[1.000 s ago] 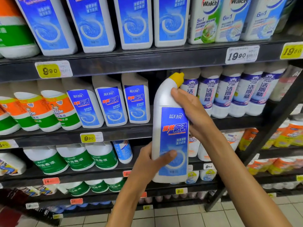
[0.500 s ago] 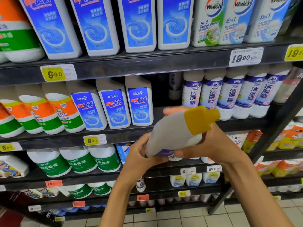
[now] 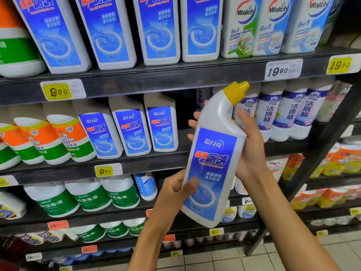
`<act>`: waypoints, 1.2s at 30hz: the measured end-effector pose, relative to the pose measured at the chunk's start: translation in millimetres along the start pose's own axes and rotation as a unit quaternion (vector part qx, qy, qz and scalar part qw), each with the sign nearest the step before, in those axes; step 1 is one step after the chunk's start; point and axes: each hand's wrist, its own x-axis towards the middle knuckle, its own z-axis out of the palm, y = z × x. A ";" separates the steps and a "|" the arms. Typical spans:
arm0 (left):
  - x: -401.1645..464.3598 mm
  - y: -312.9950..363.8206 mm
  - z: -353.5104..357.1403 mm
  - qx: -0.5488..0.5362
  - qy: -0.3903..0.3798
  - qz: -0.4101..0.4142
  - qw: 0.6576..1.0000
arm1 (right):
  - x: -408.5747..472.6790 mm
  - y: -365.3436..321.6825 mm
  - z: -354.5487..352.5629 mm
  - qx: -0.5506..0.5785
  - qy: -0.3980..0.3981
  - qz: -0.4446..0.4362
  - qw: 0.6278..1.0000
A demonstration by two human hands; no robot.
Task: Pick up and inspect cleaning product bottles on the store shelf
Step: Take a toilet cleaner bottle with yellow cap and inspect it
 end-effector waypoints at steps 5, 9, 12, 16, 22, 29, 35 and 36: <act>-0.3 0.9 7.9 0.005 0.017 0.034 0.999 | -0.2 -3.4 15.3 -0.106 0.024 -0.045 0.993; 0.5 9.1 20.2 0.112 -0.017 0.076 0.991 | 6.7 4.5 26.1 -0.215 0.159 -0.094 0.959; 0.2 7.0 20.9 0.125 0.001 0.035 0.991 | 9.1 3.1 25.6 -0.233 0.186 -0.086 0.951; -3.7 8.0 2.6 0.018 -0.053 -0.034 0.998 | 9.5 -15.7 16.2 -0.220 0.062 -0.059 0.972; -12.9 7.4 6.9 -0.088 -0.138 -0.056 0.985 | 10.8 -9.7 12.3 -0.153 0.010 -0.012 0.988; -2.0 12.2 12.4 -0.004 0.058 -0.009 0.998 | 4.4 -13.1 19.7 -0.212 0.085 -0.086 0.970; -13.7 11.1 16.9 -0.101 -0.025 -0.068 0.992 | 10.1 -14.3 14.0 -0.096 -0.017 0.002 0.995; -13.0 11.4 18.0 -0.096 -0.021 -0.074 0.992 | 10.7 -11.3 11.9 -0.083 -0.024 0.005 0.996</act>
